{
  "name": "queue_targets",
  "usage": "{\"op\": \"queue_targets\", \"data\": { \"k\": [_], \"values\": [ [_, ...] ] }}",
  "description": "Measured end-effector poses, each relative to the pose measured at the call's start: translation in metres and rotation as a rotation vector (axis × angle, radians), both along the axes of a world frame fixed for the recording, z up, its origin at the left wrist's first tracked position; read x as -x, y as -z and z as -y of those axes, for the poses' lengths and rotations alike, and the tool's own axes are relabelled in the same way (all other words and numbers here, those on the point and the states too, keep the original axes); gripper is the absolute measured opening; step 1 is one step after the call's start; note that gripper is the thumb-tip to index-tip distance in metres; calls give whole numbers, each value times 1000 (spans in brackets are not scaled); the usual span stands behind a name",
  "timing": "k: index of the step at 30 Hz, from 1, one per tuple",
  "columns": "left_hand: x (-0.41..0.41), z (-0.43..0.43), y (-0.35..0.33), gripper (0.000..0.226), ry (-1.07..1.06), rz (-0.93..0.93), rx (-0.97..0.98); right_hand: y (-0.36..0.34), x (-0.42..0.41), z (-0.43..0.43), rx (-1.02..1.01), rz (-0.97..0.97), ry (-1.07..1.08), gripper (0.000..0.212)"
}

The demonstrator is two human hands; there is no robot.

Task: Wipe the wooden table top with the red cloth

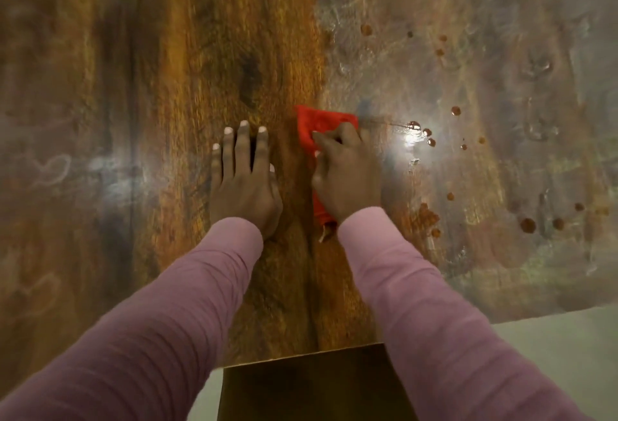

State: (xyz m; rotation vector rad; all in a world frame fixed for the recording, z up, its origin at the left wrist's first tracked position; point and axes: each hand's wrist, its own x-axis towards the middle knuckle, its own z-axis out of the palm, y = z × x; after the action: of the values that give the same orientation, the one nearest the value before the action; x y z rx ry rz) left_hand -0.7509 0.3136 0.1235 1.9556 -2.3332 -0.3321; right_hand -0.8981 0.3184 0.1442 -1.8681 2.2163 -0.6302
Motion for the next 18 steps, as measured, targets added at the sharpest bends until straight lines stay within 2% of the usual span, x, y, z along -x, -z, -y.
{"op": "queue_targets", "data": {
  "k": [2,4,5,7,11,13,15,18],
  "values": [
    [3,8,-4,54,51,9,34,-2,27,9,-39,-19,190,35],
    [10,26,-8,53,20,-30,78,-6,45,19,-73,43,480,30],
    [14,39,-10,53,-11,-54,90,-8,46,22,-79,62,558,29],
    [23,67,-9,52,-47,-90,101,-10,29,21,-69,83,541,28],
    [41,105,-2,52,-48,-72,81,3,-3,8,26,65,106,34],
    [44,108,1,52,-34,-51,70,4,9,18,43,15,-7,34],
    [44,107,3,52,-26,-43,76,4,28,37,26,-20,106,28],
    [42,103,4,53,-19,-48,87,0,47,68,-12,11,436,23]
  ]
}}
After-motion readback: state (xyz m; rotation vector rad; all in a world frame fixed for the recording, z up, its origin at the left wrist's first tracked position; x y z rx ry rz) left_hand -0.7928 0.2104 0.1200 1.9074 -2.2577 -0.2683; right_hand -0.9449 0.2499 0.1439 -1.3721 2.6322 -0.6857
